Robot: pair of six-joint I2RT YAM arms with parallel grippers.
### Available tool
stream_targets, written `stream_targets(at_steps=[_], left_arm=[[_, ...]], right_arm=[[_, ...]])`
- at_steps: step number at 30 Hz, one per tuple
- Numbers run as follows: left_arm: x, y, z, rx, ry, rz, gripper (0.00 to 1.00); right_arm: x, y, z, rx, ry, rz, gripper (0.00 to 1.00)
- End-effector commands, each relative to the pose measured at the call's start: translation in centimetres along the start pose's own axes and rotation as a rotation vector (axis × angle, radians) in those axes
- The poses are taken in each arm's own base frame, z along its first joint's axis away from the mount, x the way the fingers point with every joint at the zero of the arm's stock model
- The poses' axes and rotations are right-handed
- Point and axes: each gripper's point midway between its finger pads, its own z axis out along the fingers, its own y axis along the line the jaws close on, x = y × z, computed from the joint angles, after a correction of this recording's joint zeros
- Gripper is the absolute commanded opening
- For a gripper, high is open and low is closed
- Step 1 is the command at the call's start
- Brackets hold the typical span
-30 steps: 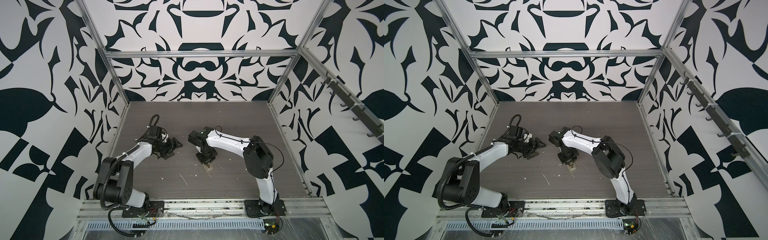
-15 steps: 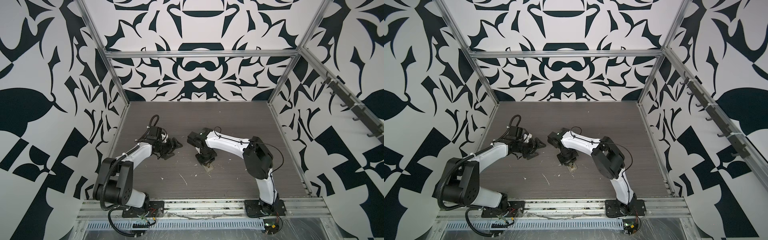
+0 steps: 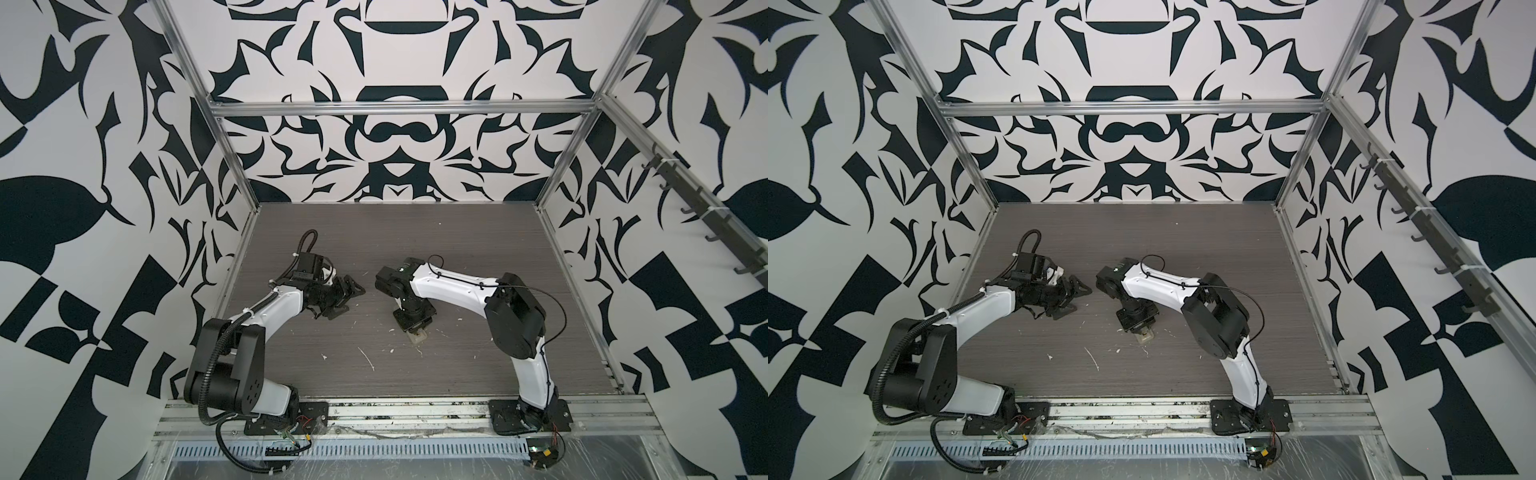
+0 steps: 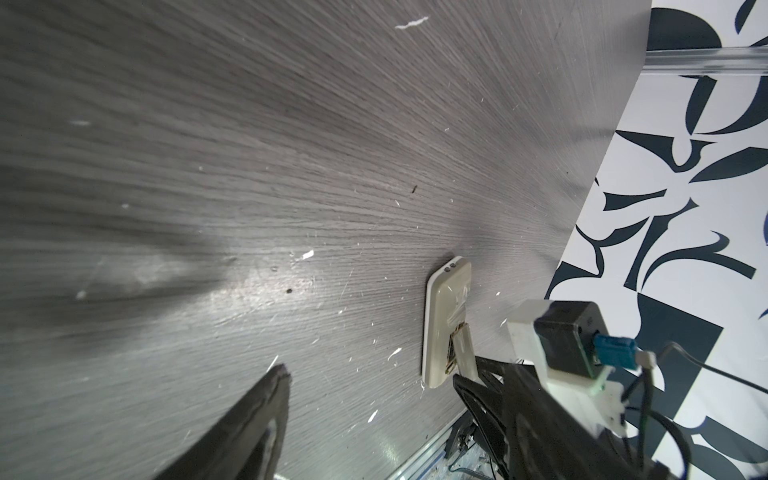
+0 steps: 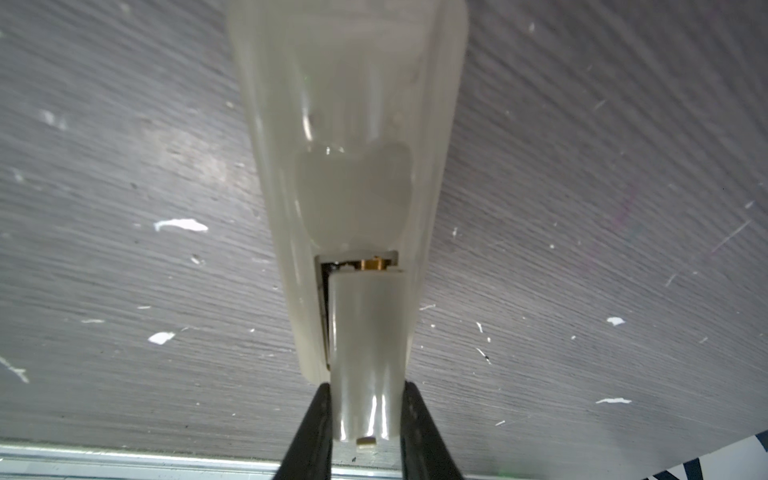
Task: Load the batteries into the remote control
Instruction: 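Lower and slide the cover onto the compartment with the right gripper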
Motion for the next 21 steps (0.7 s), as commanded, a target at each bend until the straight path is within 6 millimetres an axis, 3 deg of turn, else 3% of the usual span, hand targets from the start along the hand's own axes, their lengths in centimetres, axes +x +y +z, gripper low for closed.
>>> stream_targets(at_steps=[1,21], left_arm=[[0.3,-0.1,-0.3,0.008,-0.005,0.005,0.83],[0.8,0.5,-0.3,0.001,-0.004,0.0,0.83]], right_arm=[[0.5,-0.4,-0.5,0.024,0.0,0.013,0.0],[-0.1,0.7,-0.3,0.026,-0.018,0.018,0.0]])
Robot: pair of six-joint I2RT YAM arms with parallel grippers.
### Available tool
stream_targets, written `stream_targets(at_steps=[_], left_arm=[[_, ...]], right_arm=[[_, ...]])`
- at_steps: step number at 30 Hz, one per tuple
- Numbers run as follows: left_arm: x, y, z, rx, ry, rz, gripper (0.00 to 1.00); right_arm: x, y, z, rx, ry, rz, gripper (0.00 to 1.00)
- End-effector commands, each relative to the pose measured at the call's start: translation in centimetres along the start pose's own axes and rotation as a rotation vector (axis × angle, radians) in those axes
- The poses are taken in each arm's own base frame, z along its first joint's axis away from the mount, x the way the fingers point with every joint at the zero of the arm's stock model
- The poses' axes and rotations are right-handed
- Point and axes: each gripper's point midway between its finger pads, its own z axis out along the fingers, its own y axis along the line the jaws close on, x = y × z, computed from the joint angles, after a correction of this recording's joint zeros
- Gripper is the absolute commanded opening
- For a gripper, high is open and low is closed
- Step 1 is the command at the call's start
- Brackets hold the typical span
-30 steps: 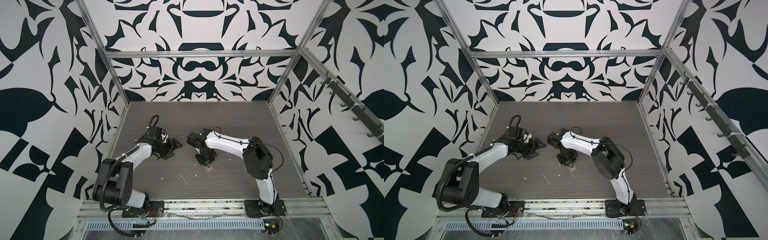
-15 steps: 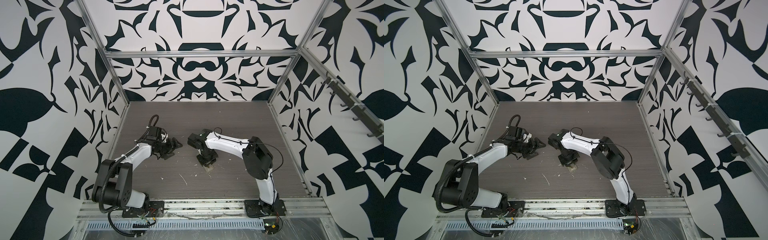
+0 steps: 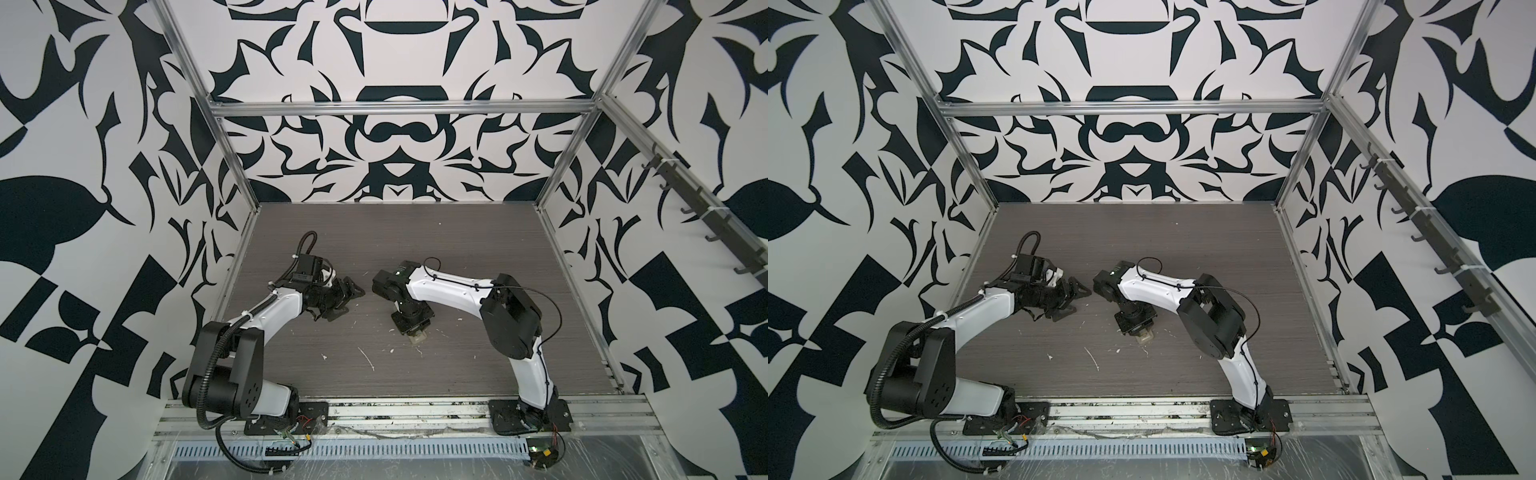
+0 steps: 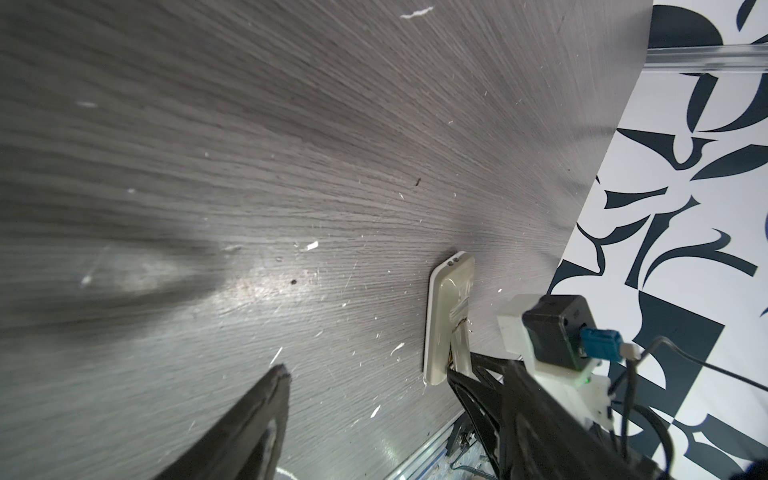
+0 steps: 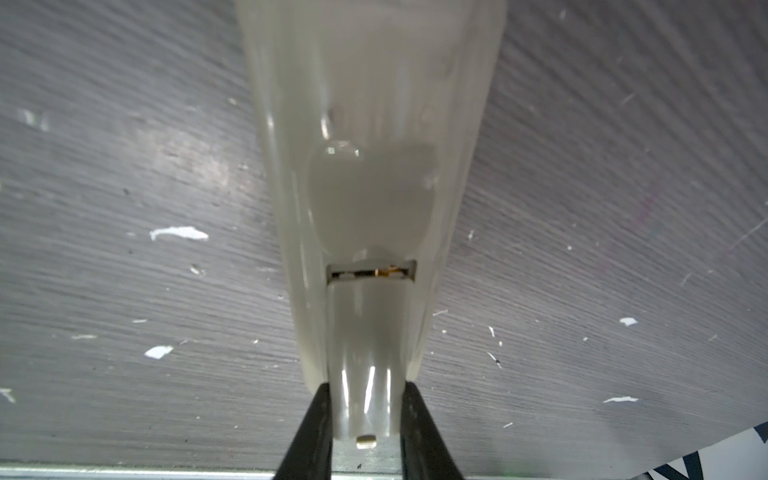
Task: Load the batteries into the remote control
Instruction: 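Lower and slide the cover onto the compartment with the right gripper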
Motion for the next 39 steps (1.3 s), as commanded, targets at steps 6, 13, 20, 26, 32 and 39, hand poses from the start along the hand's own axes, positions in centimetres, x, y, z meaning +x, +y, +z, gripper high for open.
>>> stream_targets(at_steps=[6,13,20,26,32,39], left_arm=[[0.5,0.3,-0.2,0.002,-0.003,-0.002,0.83],[0.6,0.3,-0.2,0.003,-0.002,-0.002,0.83],[0.7,0.4,-0.2,0.003,-0.001,-0.003,0.83],[0.8,0.5,-0.2,0.001,0.0,-0.004,0.83],[0.8,0.5,-0.1,0.0,0.001,-0.004,0.83],[0.5,0.4,0.0,0.001,0.002,-0.004,0.83]], right_arm=[[-0.6,0.0,-0.9,0.019,-0.038,0.027,0.01],[-1.2,-0.1,-1.0,0.032,-0.059,0.038,0.02],[-1.8,-0.1,-0.9,0.042,-0.072,0.04,0.09],[-2.1,0.1,-1.0,0.029,-0.088,0.047,0.17],[-2.2,-0.1,-1.4,0.034,-0.105,0.056,0.23],[-2.6,0.2,-1.9,0.017,-0.128,0.057,0.32]])
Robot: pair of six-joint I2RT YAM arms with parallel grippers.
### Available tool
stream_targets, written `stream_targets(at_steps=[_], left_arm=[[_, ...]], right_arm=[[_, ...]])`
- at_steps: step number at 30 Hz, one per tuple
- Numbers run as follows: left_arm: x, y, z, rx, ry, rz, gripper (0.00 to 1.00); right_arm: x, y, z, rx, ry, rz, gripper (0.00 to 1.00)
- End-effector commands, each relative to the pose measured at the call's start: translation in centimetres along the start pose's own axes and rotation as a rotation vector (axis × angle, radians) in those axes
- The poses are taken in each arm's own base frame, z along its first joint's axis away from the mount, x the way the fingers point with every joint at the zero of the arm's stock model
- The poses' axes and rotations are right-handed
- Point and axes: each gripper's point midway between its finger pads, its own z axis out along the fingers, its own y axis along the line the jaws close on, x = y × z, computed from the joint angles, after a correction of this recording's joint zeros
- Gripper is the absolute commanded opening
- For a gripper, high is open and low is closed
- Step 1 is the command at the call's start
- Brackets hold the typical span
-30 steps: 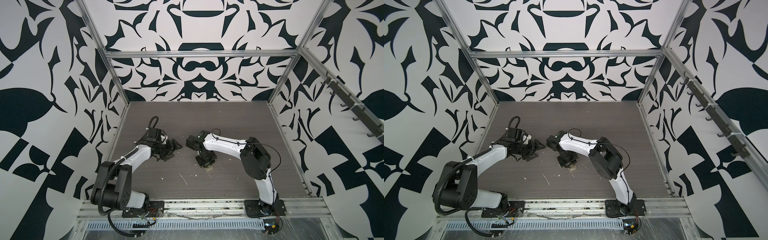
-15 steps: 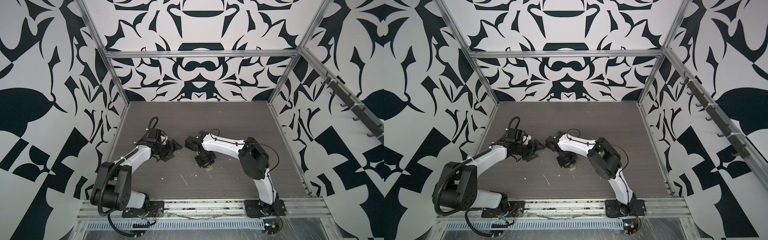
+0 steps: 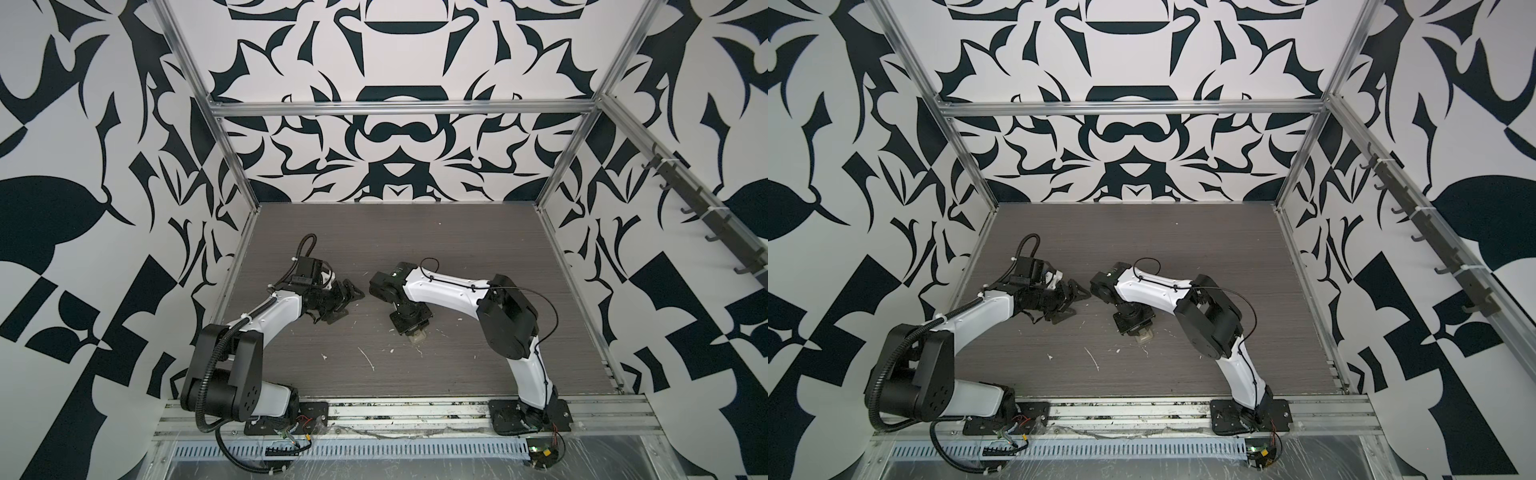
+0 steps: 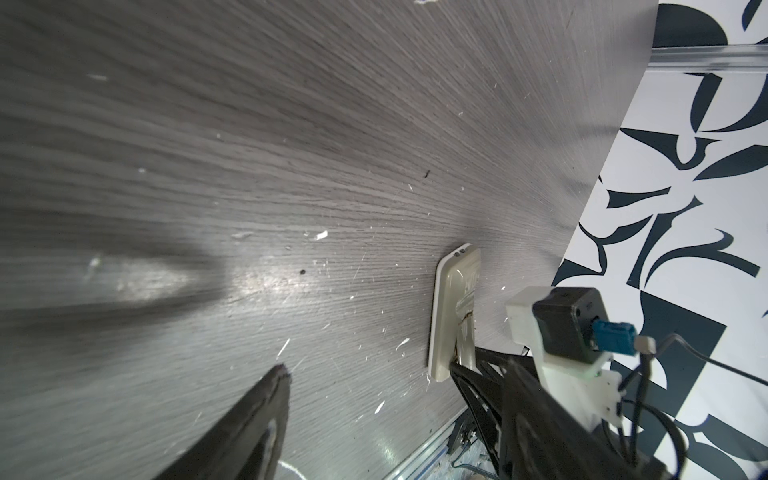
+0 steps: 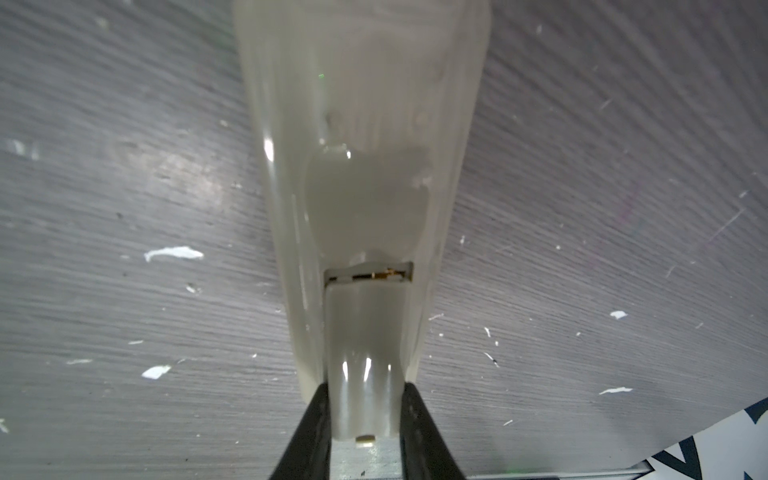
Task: Load the batteries into the remote control
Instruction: 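Lower and slide the cover onto the compartment with the right gripper, then open the right gripper and lift it off the closed remote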
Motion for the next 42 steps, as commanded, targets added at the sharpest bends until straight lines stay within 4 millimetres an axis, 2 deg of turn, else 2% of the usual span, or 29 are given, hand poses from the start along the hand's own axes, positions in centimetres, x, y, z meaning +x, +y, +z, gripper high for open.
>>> stream_targets(at_steps=[1,6,12,18,21,25,30,33,39,42], left_arm=[[0.0,-0.1,0.0,0.003,0.0,0.005,0.83],[0.0,-0.1,0.0,0.002,-0.001,0.004,0.83],[-0.1,-0.3,-0.1,0.004,-0.001,0.005,0.83],[-0.3,-0.7,-0.2,0.005,0.001,0.011,0.8],[-0.2,-1.2,-0.1,0.001,0.011,0.028,0.78],[0.2,-2.3,0.8,-0.017,0.041,0.061,0.76],[0.0,-4.3,2.7,-0.046,0.05,0.091,0.64],[-0.8,-5.3,4.0,-0.054,0.038,0.073,0.54],[-2.0,-8.0,7.4,-0.081,0.031,0.095,0.41],[-2.5,-8.2,9.3,-0.103,0.038,0.074,0.37]], right_arm=[[-1.9,0.4,-1.9,-0.022,-0.106,0.02,0.33],[-2.0,0.5,-2.2,-0.031,-0.117,0.019,0.47],[-2.2,0.2,-3.2,-0.025,-0.135,0.02,0.51],[-2.2,0.1,-5.9,-0.053,-0.189,0.001,0.53],[-1.7,0.1,-7.1,-0.091,-0.222,-0.021,0.53],[0.1,-0.4,-8.0,-0.14,-0.262,-0.068,0.53],[2.8,-1.6,-6.2,-0.171,-0.261,-0.085,0.5],[3.5,-1.8,-4.9,-0.182,-0.251,-0.079,0.44],[3.8,-2.4,-2.6,-0.189,-0.244,-0.057,0.39],[3.3,-2.7,-1.9,-0.21,-0.247,-0.041,0.39]])
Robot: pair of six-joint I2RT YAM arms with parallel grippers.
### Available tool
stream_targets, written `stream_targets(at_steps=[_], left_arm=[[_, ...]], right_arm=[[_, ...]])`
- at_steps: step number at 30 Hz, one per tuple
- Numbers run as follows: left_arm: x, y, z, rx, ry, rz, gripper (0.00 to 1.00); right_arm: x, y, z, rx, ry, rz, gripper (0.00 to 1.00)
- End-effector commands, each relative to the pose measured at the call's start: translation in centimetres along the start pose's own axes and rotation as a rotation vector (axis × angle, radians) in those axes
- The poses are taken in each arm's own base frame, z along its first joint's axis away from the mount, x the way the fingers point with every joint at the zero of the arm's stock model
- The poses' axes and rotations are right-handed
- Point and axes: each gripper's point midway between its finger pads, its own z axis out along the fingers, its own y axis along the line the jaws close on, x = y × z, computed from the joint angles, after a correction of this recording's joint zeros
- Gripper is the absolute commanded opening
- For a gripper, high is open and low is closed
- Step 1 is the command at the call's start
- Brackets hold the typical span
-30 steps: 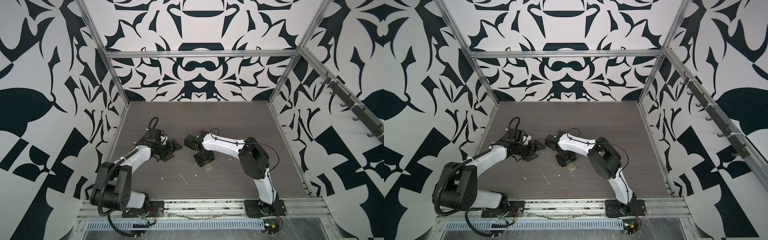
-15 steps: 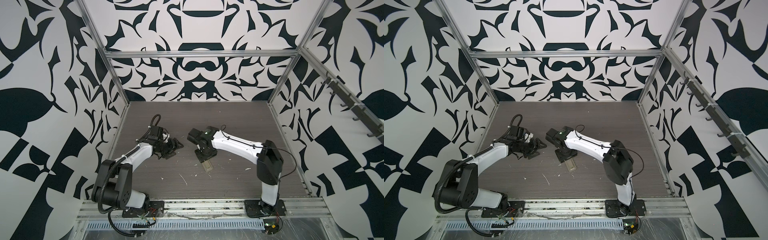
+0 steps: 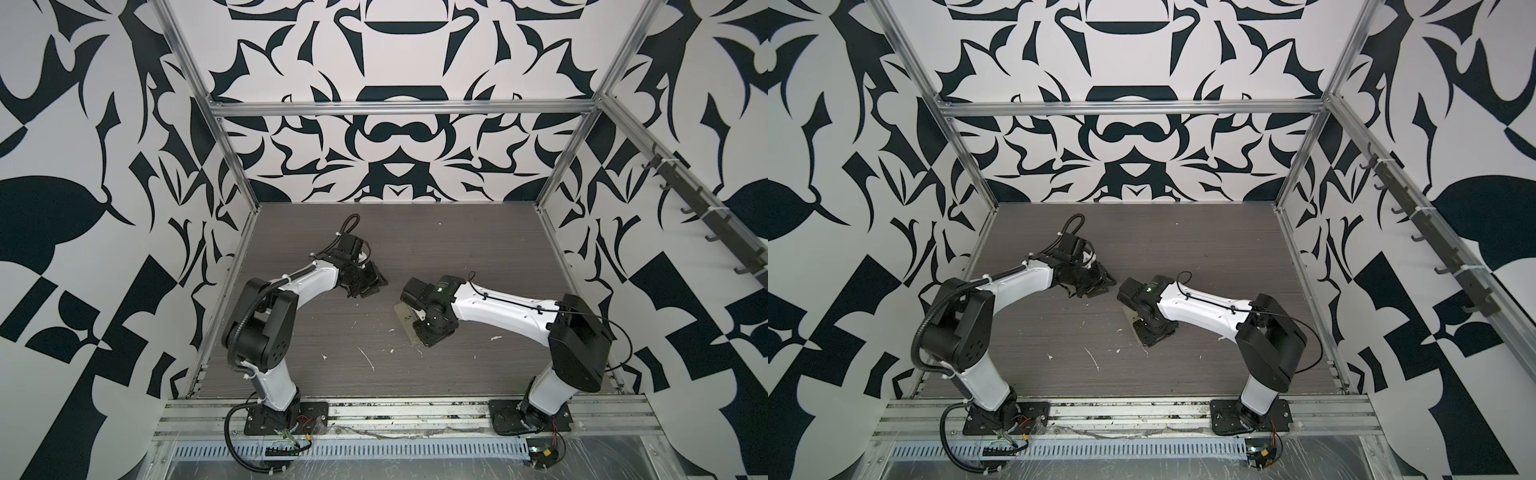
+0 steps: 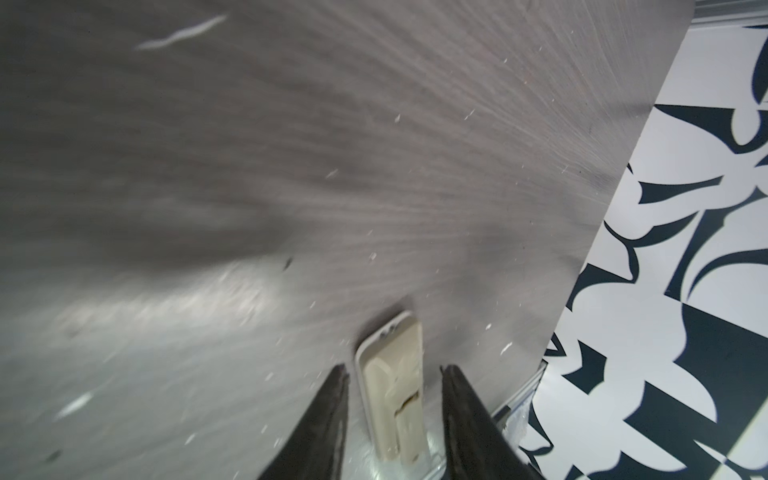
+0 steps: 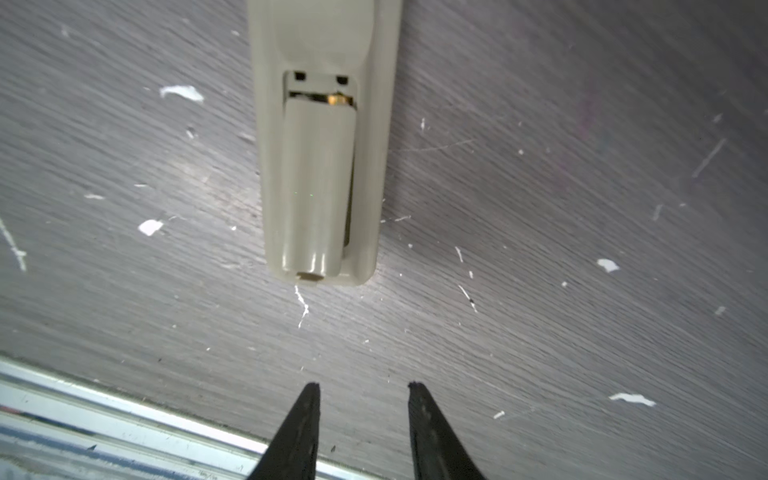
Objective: Load the batteries into the remote control
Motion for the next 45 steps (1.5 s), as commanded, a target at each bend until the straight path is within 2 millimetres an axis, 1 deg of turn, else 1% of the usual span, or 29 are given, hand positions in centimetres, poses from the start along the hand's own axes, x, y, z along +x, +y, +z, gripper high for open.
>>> stream_targets(at_steps=[1,3,7,12,17,24,27,36,40,45], left_arm=[[-0.8,-0.2,1.6,-0.038,-0.016,-0.033,0.36],[-1.2,0.3,2.3,-0.06,-0.021,-0.054,0.34],[-1.6,1.0,3.3,-0.082,-0.018,-0.079,0.33],[-1.4,1.6,4.0,-0.093,-0.008,-0.1,0.33],[-1.1,1.9,4.3,-0.096,0.002,-0.107,0.33],[-0.8,2.0,4.7,-0.098,0.016,-0.103,0.33],[-0.6,1.9,4.9,-0.099,0.024,-0.099,0.32],[-0.2,1.7,5.2,-0.098,0.033,-0.091,0.31],[0.0,1.8,5.2,-0.1,0.034,-0.09,0.3],[0.4,2.0,5.2,-0.105,0.04,-0.091,0.29]], right_arm=[[-1.4,0.1,-0.2,-0.054,-0.062,0.011,0.39],[-1.8,0.2,0.2,-0.071,-0.068,0.007,0.38],[-2.3,1.4,0.6,-0.135,-0.068,-0.033,0.39],[-2.2,1.7,1.0,-0.15,-0.056,-0.058,0.39],[-2.2,1.7,1.4,-0.148,-0.048,-0.065,0.39],[-2.5,0.5,1.8,-0.108,-0.042,-0.025,0.39],[-2.5,0.2,1.9,-0.102,-0.038,-0.021,0.38],[-3.4,0.7,1.8,-0.112,-0.041,-0.03,0.36],[-3.8,0.8,1.7,-0.114,-0.049,-0.032,0.33],[-3.8,0.9,1.6,-0.117,-0.045,-0.031,0.31]])
